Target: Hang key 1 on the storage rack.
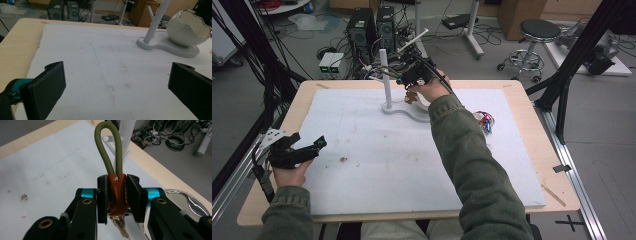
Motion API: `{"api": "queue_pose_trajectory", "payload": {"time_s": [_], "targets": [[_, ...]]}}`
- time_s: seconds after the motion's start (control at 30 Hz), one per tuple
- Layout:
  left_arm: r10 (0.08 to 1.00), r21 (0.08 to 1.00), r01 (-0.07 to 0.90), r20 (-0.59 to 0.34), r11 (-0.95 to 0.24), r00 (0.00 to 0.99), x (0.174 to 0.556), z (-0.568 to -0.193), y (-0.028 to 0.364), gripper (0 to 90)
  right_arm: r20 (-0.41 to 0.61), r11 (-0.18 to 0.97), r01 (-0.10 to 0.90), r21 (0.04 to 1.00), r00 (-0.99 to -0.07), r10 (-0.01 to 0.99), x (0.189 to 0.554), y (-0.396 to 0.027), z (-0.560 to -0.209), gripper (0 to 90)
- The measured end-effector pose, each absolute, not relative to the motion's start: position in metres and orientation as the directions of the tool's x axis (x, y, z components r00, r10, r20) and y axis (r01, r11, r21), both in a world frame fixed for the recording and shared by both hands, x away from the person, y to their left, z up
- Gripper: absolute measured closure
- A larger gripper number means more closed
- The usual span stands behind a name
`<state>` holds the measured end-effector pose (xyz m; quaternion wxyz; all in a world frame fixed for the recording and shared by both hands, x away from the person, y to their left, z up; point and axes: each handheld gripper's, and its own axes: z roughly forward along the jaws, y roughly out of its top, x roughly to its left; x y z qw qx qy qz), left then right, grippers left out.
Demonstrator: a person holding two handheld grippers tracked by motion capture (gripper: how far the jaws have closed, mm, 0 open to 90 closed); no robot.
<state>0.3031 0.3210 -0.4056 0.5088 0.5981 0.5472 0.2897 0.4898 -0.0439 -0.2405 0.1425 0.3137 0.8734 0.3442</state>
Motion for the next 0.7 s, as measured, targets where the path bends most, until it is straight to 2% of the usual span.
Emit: {"api": "queue_pose_trajectory", "payload": {"time_s": [0.7], "targets": [[0.949,0.926,0.359,-0.212,0.118,0.235,0.303,-0.406,0.323,1.8,-0.077,0.586,0.45,0.674,-0.746,0.662,0.506,-0.022,-0.271,71.3]]}}
